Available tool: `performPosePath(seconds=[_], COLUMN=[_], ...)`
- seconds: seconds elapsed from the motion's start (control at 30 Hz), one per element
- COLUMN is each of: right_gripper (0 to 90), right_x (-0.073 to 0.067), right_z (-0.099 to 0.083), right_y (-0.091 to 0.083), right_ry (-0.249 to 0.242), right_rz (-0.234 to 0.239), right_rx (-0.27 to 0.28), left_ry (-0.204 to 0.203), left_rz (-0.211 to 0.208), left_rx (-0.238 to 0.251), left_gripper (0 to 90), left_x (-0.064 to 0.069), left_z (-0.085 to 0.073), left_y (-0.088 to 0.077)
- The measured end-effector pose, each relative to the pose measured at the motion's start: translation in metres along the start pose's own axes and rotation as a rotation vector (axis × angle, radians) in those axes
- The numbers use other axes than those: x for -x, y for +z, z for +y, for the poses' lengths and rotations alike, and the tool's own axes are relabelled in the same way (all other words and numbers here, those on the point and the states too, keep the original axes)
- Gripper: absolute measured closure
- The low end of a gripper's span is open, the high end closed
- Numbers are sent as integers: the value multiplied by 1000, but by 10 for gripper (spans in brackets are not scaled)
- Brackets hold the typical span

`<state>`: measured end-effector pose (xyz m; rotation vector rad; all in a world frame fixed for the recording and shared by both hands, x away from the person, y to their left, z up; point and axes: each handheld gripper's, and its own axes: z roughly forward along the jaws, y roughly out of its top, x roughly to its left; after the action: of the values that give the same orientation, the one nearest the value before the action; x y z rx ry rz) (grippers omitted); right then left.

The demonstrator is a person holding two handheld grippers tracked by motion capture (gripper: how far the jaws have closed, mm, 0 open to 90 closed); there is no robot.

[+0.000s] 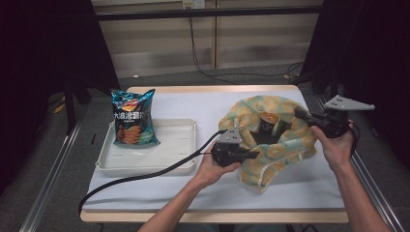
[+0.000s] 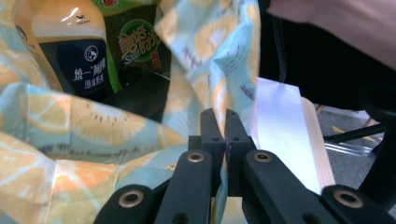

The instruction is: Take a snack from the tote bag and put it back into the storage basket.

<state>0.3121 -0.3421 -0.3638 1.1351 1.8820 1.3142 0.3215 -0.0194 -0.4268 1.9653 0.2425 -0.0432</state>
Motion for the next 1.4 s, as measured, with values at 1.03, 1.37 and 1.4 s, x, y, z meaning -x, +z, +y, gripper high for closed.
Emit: performPosePath(seconds=[1.03,1.37,1.4], right_gripper=[403,672,677], right_x=[-18,-47,-49], right_z=[16,8,5], right_y=[-31,-16,-10], right_ry=[-10,-41,-40], right_rz=[66,218,228], right_rx=[88,27,6], left_ry=[0,-4,-2], left_rz=[10,8,12], left_rx=[-82,-105,-99], left_gripper=[893,891,887], left_x=[1,3,2], left_z=[-11,-17,-16], left_y=[7,8,7])
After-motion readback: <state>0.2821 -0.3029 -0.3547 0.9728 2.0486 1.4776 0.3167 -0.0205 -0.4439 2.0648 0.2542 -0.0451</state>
